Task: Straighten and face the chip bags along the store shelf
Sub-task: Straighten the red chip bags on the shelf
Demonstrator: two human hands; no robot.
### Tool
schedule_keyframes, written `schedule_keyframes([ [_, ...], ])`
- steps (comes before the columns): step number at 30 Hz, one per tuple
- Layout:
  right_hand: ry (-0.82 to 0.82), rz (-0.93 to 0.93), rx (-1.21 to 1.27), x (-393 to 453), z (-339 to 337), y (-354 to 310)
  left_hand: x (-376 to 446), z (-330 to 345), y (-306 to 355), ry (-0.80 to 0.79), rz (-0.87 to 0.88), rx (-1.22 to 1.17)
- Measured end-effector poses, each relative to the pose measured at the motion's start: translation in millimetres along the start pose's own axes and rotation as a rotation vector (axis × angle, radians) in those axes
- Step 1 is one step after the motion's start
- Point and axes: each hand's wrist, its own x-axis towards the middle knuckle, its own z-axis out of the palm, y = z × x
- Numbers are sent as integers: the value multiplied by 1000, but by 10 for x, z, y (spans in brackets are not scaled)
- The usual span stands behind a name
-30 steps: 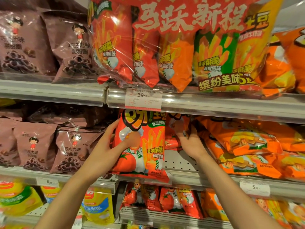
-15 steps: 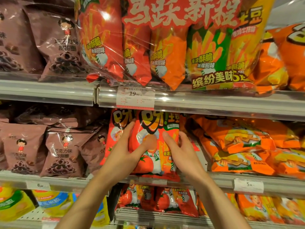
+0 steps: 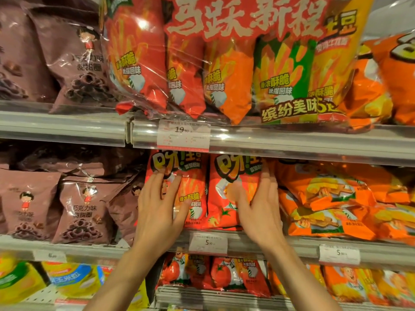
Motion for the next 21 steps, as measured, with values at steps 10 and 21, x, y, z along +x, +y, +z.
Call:
schedule_keyframes([
  [10,-152,-74,-126,-9,171,14,-9,104,-24,-51,7,76],
  [21,-126,36,9,-224,-95,-42,-35,-131,-40,65,124,-136],
])
